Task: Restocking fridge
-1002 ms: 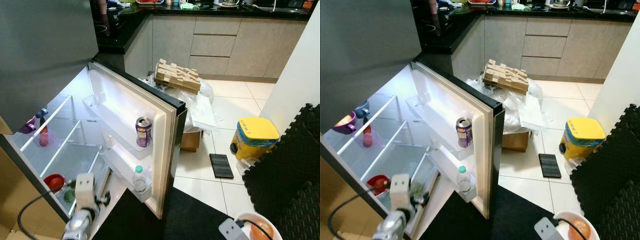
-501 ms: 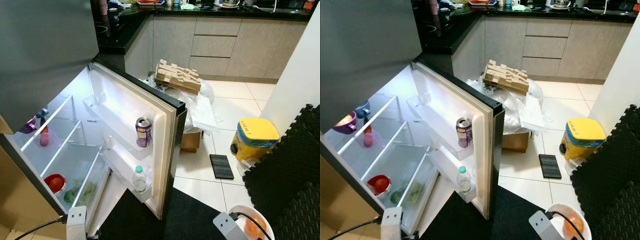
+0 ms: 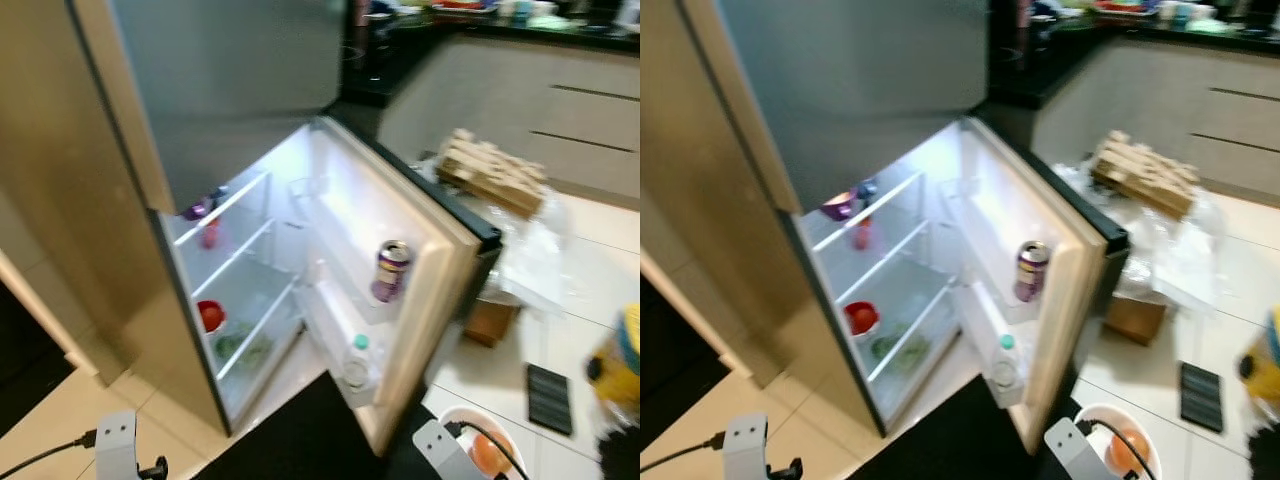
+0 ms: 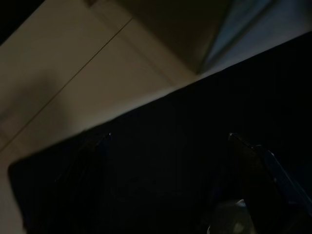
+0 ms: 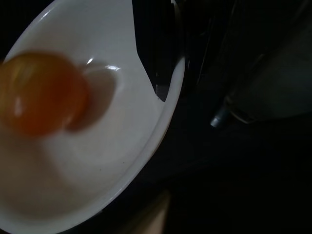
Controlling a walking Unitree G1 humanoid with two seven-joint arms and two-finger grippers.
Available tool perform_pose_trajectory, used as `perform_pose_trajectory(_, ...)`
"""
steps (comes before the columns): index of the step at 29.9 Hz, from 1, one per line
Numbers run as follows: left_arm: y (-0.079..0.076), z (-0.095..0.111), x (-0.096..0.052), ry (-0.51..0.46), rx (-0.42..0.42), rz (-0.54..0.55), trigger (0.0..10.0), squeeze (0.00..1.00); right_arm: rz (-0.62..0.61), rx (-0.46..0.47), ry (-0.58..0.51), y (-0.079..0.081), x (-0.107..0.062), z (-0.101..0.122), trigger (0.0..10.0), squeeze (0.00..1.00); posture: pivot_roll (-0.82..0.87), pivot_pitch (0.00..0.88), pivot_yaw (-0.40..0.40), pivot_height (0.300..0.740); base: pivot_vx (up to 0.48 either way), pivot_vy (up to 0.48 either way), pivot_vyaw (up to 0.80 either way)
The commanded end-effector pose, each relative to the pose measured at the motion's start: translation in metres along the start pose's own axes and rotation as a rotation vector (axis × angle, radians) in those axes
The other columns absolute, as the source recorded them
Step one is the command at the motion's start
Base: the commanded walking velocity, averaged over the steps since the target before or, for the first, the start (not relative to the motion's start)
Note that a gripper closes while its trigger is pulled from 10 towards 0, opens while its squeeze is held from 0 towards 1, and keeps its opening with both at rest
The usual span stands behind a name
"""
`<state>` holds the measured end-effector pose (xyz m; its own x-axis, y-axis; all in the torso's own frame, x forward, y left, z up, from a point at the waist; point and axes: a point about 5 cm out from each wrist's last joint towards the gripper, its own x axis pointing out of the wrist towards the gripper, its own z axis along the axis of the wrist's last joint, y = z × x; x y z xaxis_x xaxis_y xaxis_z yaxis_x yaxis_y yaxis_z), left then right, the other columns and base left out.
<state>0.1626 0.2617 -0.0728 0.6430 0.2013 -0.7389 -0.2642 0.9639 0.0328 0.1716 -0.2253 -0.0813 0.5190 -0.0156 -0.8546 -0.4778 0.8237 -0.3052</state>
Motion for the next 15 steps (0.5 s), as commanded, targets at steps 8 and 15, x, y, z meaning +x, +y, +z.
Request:
perform_pose_trajectory(8,-0.014,-0.018,-0.003,0.053,0.011,-0.033,10.0,0.00,-0.009,-0.002,0.069,0.001,-0.004,-0.020,10.0,0.00,0.07,0.001,-0.029,0.740,0.000,0.000,0.28)
perform_pose_trajectory(15,-0.019,-0.019,-0.003,0.058,0.008,-0.045,10.0,0.00,0.020,-0.108,0.055,0.000,-0.003,-0.016,10.0,0.00,0.07,0.001,-0.037,0.740,0.000,0.000,0.00)
